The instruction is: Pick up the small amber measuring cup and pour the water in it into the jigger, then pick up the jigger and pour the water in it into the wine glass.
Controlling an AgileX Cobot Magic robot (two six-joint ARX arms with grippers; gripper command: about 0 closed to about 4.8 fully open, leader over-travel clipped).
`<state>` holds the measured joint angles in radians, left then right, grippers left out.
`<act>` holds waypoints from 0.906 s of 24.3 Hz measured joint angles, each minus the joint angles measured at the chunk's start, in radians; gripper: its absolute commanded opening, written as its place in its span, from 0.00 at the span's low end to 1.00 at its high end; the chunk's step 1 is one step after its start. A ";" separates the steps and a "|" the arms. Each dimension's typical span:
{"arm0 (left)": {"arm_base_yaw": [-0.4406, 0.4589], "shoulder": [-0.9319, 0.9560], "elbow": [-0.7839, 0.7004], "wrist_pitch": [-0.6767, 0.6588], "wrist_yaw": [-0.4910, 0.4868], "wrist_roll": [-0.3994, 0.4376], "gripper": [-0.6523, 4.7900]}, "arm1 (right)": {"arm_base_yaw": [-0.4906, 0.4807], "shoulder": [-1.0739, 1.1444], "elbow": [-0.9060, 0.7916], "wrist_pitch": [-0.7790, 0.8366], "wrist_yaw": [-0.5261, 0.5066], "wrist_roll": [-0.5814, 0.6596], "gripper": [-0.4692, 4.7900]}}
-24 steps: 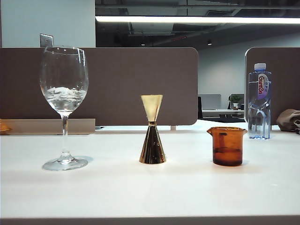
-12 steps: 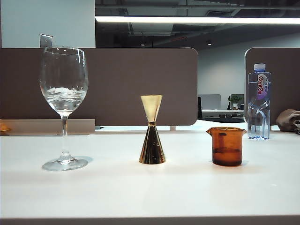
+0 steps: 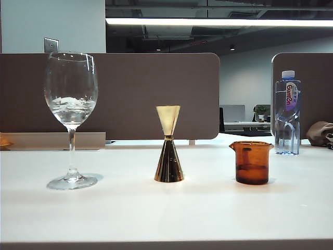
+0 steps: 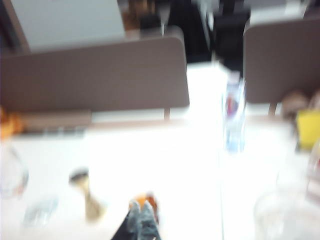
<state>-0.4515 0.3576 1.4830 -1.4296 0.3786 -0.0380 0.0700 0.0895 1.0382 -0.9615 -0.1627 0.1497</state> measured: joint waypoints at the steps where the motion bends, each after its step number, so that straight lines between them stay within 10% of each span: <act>1: 0.000 0.000 0.000 0.000 0.000 0.000 0.12 | 0.006 0.058 0.005 -0.052 -0.005 0.000 0.09; 13: 0.000 0.001 0.000 0.000 0.000 0.000 0.12 | 0.027 0.710 0.057 -0.044 -0.011 0.000 0.09; 19: 0.000 0.000 0.000 0.000 0.000 0.000 0.12 | 0.045 0.912 -0.027 0.173 -0.016 0.021 0.09; 22: 0.000 0.000 0.000 0.000 0.000 0.000 0.12 | 0.067 0.840 -0.266 0.559 -0.020 0.092 0.09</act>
<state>-0.4515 0.3576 1.4830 -1.4292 0.3782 -0.0380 0.1371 0.9295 0.7723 -0.4023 -0.1829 0.2417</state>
